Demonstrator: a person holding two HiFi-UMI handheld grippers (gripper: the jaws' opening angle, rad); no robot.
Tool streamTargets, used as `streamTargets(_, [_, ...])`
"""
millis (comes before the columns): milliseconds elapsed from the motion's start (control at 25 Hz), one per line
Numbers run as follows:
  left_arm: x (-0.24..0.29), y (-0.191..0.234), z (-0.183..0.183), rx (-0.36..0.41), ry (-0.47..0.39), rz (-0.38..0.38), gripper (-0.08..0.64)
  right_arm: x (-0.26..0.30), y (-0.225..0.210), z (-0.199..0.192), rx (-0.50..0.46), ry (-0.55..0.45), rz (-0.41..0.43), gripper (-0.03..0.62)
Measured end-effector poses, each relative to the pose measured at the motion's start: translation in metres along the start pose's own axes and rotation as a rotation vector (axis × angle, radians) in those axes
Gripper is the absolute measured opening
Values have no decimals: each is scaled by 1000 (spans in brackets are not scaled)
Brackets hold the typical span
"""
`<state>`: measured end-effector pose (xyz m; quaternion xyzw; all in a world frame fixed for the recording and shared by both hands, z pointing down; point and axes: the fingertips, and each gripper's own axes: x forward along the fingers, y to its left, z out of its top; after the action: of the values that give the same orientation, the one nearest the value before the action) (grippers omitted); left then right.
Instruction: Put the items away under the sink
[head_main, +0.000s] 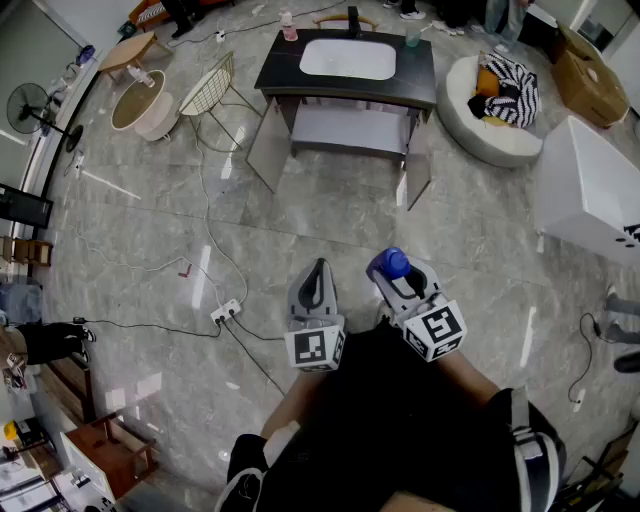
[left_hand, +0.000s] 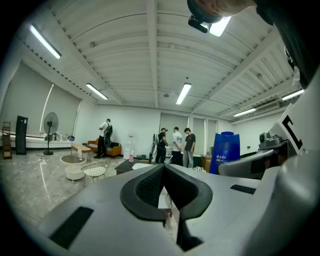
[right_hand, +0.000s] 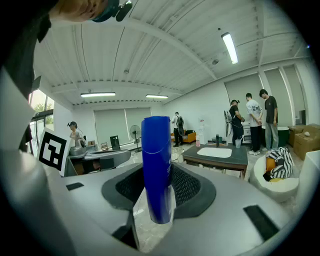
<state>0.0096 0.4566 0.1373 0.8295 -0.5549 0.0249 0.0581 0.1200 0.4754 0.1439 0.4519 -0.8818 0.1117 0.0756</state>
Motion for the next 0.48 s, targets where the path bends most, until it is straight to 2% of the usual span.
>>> streamTargets(480, [-18,22,-4,-12,-6,5,15,10,21,2,10,-8,0,155])
